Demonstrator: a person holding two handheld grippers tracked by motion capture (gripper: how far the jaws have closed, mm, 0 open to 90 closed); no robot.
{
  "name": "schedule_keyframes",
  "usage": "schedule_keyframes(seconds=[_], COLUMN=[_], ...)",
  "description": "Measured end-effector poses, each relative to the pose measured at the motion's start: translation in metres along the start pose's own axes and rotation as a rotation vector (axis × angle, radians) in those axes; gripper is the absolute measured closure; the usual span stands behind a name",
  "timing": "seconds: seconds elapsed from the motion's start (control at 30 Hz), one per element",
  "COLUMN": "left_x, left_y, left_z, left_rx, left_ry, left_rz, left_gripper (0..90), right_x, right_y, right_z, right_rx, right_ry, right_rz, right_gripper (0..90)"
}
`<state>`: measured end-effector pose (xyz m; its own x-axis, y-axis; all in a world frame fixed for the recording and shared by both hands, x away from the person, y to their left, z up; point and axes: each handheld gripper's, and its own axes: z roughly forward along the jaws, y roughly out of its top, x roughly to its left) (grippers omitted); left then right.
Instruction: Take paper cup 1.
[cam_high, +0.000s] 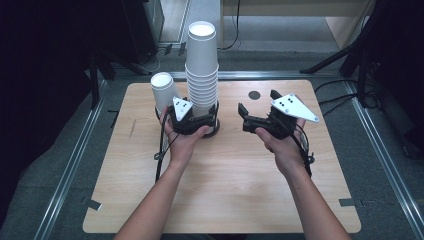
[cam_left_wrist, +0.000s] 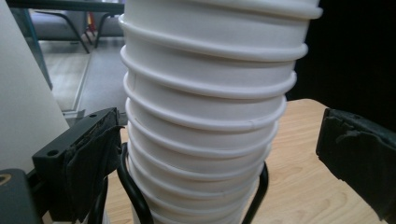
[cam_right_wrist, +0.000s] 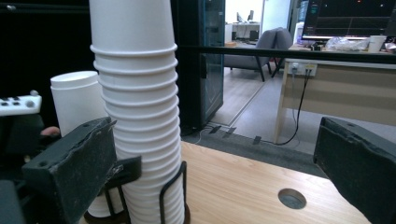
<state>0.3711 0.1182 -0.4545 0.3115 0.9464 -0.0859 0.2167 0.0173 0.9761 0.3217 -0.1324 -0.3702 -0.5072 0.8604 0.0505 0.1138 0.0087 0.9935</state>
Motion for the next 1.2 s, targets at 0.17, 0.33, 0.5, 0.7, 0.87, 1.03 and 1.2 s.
schedule_keyframes(seconds=[0.17, 0.33, 0.5, 0.7, 0.87, 1.03, 1.2], left_x=[0.002, 0.000, -0.002, -0.004, -0.006, -0.006, -0.006], left_y=[0.002, 0.005, 0.005, 0.004, 0.003, 0.003, 0.001], left_z=[0.005, 0.011, 0.014, 0.019, 0.022, 0.025, 0.027], left_rx=[0.004, -0.001, -0.003, -0.014, -0.018, -0.005, 0.000], left_ry=[0.012, 0.035, 0.060, 0.057, 0.067, 0.080, 0.080], left_rz=[-0.013, -0.018, -0.015, -0.045, -0.040, -0.038, -0.036], left_gripper=[0.4, 0.4, 0.6, 0.6, 0.5, 0.5, 0.2], right_x=[0.006, 0.009, 0.011, 0.019, 0.026, 0.030, 0.039], right_y=[0.007, 0.015, 0.020, 0.027, 0.031, 0.036, 0.045], right_z=[0.010, 0.019, 0.023, 0.031, 0.039, 0.048, 0.062], right_rx=[-0.002, -0.006, -0.013, -0.018, -0.016, -0.013, -0.016], right_ry=[0.014, 0.018, 0.021, 0.034, 0.046, 0.055, 0.067], right_rz=[-0.011, 0.008, 0.004, -0.007, -0.015, -0.013, -0.021], right_gripper=[0.0, 0.0, 0.0, 0.0, 0.0, 0.0, 0.0])
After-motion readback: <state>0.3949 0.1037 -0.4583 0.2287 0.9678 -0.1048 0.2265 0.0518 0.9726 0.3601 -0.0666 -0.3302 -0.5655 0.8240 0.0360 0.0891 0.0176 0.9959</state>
